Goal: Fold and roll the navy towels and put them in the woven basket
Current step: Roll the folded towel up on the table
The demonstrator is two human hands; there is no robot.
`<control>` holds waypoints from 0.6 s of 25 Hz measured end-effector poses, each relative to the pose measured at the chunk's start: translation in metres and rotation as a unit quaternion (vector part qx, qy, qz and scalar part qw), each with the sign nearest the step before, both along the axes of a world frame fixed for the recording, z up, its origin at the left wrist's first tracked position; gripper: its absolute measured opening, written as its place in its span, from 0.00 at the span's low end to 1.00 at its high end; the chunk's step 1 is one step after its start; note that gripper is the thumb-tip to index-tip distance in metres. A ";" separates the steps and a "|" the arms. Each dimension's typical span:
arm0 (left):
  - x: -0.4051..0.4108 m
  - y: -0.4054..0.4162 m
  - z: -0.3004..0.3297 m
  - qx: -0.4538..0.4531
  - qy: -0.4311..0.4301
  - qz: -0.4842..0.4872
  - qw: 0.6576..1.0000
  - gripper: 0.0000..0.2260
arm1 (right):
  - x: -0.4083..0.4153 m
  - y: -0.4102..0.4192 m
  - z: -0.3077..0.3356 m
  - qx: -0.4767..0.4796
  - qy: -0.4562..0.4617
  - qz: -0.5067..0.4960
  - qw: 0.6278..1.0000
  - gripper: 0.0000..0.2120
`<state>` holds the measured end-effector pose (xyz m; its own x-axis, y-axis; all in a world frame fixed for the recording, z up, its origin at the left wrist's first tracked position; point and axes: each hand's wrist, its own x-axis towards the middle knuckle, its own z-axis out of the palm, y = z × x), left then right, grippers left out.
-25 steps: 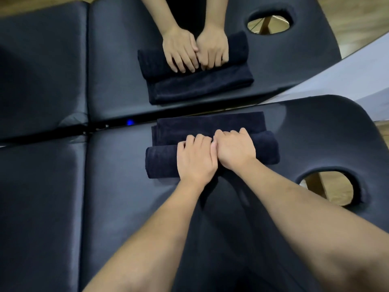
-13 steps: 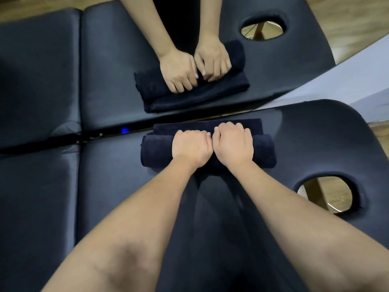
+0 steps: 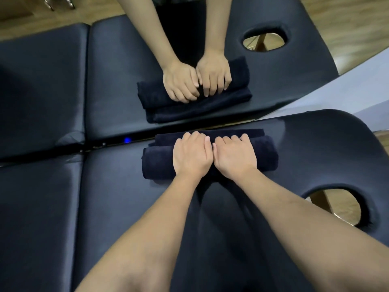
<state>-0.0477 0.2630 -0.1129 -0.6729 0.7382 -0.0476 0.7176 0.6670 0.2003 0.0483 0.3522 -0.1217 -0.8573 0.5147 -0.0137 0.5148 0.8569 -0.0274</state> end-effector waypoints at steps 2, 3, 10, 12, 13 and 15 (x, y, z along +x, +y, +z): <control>0.016 -0.004 -0.006 0.043 0.035 0.027 0.998 0.18 | -0.007 0.012 0.003 -0.029 -0.048 0.021 0.998 0.19; 0.025 -0.008 -0.010 0.058 0.043 0.040 0.997 0.18 | -0.010 0.017 0.004 -0.043 -0.068 0.034 0.996 0.16; 0.007 0.013 0.001 -0.016 0.034 0.035 0.999 0.21 | -0.038 0.044 0.015 -0.130 -0.143 0.068 0.979 0.18; -0.001 0.020 0.007 -0.060 0.036 0.018 0.997 0.23 | -0.043 0.049 0.019 -0.205 -0.166 0.025 0.964 0.22; -0.003 0.022 0.008 -0.073 0.041 0.008 0.996 0.24 | -0.044 0.050 0.022 -0.244 -0.176 -0.003 0.954 0.22; -0.007 0.025 0.009 -0.091 0.043 -0.009 0.995 0.26 | -0.042 0.051 0.026 -0.297 -0.184 -0.029 0.937 0.22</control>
